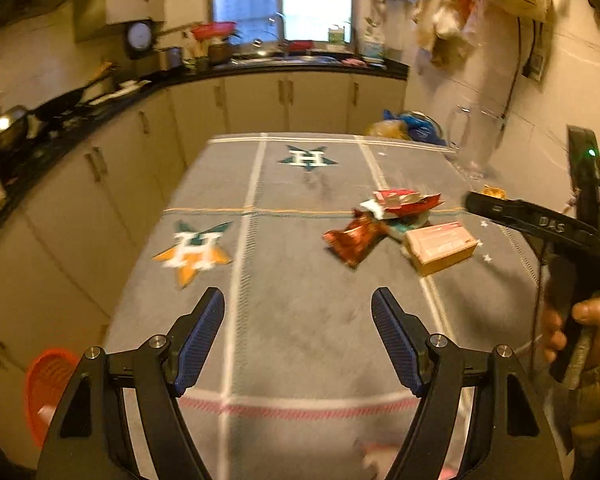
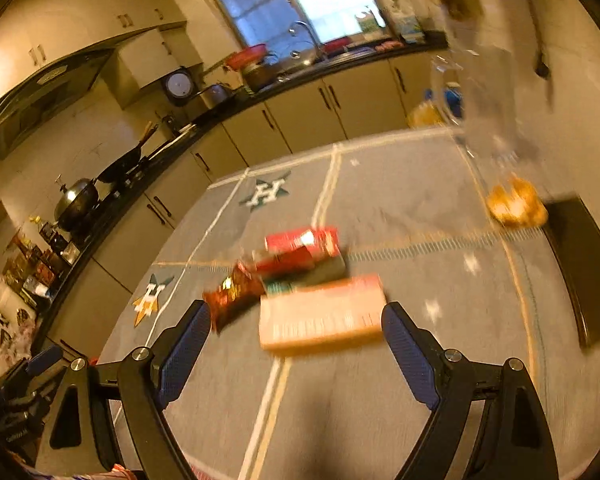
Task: Collect trash
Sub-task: 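Move both open tools back to the remaining trash on the table, then grasp the brown snack bag with the left tool while the right tool grasps the red paper packet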
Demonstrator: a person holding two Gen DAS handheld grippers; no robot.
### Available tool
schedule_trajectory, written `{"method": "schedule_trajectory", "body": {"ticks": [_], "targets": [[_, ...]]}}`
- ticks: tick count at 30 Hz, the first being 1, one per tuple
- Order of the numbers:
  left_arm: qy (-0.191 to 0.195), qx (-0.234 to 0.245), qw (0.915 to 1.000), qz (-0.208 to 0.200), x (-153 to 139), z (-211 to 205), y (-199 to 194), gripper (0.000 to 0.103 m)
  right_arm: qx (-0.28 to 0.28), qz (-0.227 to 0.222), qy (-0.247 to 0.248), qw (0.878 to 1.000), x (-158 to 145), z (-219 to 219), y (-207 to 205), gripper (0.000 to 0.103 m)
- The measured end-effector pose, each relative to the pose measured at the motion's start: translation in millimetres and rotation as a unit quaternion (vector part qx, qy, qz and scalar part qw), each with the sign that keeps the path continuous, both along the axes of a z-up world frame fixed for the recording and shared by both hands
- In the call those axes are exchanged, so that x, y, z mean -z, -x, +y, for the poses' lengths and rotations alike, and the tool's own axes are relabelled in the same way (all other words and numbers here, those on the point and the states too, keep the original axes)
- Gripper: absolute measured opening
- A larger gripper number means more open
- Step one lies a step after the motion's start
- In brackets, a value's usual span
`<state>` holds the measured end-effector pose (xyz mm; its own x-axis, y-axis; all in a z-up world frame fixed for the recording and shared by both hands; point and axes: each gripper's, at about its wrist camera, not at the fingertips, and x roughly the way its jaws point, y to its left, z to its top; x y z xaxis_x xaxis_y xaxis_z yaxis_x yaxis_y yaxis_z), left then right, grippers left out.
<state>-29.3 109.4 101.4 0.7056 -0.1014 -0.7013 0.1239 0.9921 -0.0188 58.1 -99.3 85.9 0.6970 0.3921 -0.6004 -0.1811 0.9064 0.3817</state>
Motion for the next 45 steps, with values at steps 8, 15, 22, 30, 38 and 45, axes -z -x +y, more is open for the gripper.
{"method": "schedule_trajectory", "body": {"ticks": [8,15,22,30,38,45], "targets": [[0.0,0.048,0.9977,0.048,40,-32,-82,0.075,-0.045,-0.031,0.072,0.996,13,31,-49,0.088],[-0.044,0.105,0.992,0.054,66,-61,-123,0.075,-0.078,-0.027,0.077,0.994,31,39,-65,0.072],[-0.044,0.141,0.9861,0.076,82,-79,-144,0.075,-0.09,-0.013,0.093,0.991,41,44,-69,0.018],[-0.013,0.118,0.9886,0.093,87,-70,-145,0.043,-0.09,-0.01,0.046,0.995,35,33,-65,0.01],[-0.005,0.074,0.9944,0.074,67,-53,-113,0.041,-0.089,-0.013,0.036,0.995,32,32,-60,0.009],[-0.001,0.013,0.9989,0.046,34,-22,-56,0.041,-0.097,-0.023,0.04,0.994,27,38,-52,0.009]]}}
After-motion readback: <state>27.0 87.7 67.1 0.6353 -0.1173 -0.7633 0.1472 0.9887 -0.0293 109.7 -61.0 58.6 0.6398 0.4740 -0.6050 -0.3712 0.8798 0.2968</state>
